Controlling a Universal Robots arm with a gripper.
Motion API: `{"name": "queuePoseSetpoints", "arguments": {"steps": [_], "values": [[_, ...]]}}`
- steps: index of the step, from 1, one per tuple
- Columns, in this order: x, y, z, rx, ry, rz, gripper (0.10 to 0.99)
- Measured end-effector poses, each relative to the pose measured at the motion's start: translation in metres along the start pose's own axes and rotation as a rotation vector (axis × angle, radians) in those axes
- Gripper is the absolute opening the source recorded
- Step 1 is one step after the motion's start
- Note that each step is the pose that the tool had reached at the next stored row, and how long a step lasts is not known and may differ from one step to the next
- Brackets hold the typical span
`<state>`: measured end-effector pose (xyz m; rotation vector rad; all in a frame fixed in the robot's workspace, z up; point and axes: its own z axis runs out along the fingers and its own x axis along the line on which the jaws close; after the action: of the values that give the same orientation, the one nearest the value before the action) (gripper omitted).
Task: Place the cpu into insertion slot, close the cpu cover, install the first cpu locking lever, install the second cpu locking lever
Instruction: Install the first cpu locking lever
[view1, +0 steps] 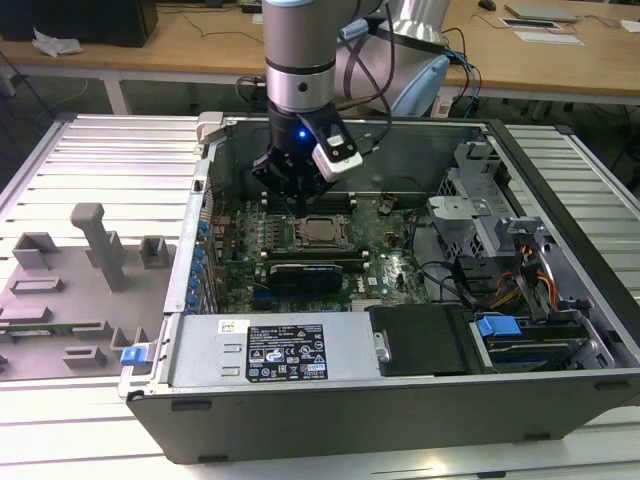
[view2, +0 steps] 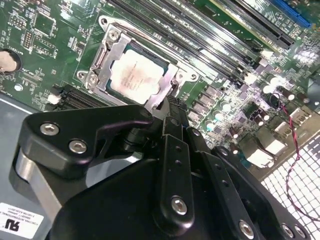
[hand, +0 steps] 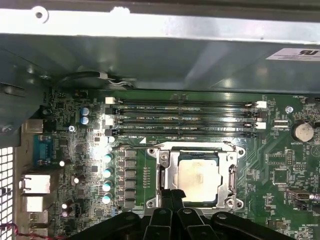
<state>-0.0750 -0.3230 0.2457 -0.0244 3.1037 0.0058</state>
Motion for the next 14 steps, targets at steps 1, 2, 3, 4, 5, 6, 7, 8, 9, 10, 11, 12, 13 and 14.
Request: {"name": "queuePoseSetpoints", "arguments": {"steps": [1,2,3,4,5,6,7,8,9,10,11,12,13,14], "values": [[0.0038,0.0001,-0.0001,0.0,-0.0011,0.0,0.106],[0.0077,0.0002,-0.0002,0.0,-0.002,0.0,0.106],[0.0097,0.0002,-0.0003,0.0,-0.0024,0.0,0.106],[0.0125,0.0002,-0.0004,0.0,-0.0029,0.0,0.106],[0.016,0.0003,-0.0005,0.0,-0.0036,0.0,0.106],[0.0185,0.0003,-0.0006,0.0,-0.0043,0.0,0.106],[0.0207,0.0004,-0.0007,0.0,-0.0051,0.001,0.106],[0.0229,0.0004,-0.0008,0.0,-0.0059,0.0,0.106],[0.0249,0.0004,-0.0009,-0.004,-0.0072,0.001,0.106],[0.0266,0.0005,-0.0009,-0.023,-0.0084,0.001,0.106],[0.0272,0.0005,-0.0011,-0.028,-0.0088,0.002,0.106],[0.0273,0.0005,-0.0041,-0.028,-0.0095,0.004,0.106],[0.0273,0.0005,-0.0069,-0.028,-0.01,0.005,0.106],[0.0273,0.0005,-0.009,-0.028,-0.0105,0.006,0.106]]}}
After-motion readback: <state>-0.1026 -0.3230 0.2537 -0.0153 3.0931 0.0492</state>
